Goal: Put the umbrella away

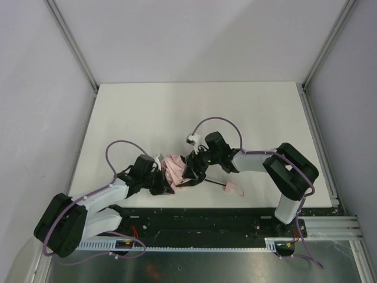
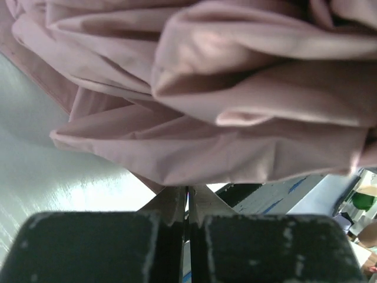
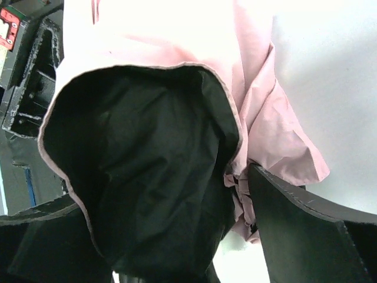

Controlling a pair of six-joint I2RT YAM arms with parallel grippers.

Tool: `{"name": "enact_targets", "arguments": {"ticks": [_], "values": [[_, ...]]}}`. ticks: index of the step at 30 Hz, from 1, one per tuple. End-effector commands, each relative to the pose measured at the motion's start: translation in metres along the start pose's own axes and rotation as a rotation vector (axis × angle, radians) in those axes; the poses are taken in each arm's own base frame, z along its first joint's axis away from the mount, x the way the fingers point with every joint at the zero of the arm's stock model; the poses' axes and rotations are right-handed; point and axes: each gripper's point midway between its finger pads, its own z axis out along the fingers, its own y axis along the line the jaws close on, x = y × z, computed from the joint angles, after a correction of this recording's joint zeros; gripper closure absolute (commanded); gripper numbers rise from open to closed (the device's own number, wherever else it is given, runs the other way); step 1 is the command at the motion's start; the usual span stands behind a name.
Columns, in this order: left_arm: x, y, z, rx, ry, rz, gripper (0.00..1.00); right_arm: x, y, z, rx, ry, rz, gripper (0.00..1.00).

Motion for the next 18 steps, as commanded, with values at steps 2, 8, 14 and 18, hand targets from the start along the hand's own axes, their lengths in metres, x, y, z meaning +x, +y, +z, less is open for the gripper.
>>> {"name": "enact_targets", "arguments": {"ticks": [2,8,14,18], "values": [[0.019,0.014,-0.001,-0.069,0.052,-0.08,1.0,0.0,0.002,0.019,0.019,0.065,-0.091,0.14],[0.023,0.028,0.003,-0.134,0.052,-0.118,1.0,0.038,-0.005,0.039,0.121,0.232,-0.213,0.1],[0.018,0.028,-0.005,-0.117,-0.028,-0.125,0.98,0.087,-0.031,0.044,0.326,0.395,-0.285,0.31],[0.005,0.005,-0.021,0.001,-0.139,-0.091,0.67,0.11,-0.038,0.036,0.381,0.463,-0.256,0.7]]}}
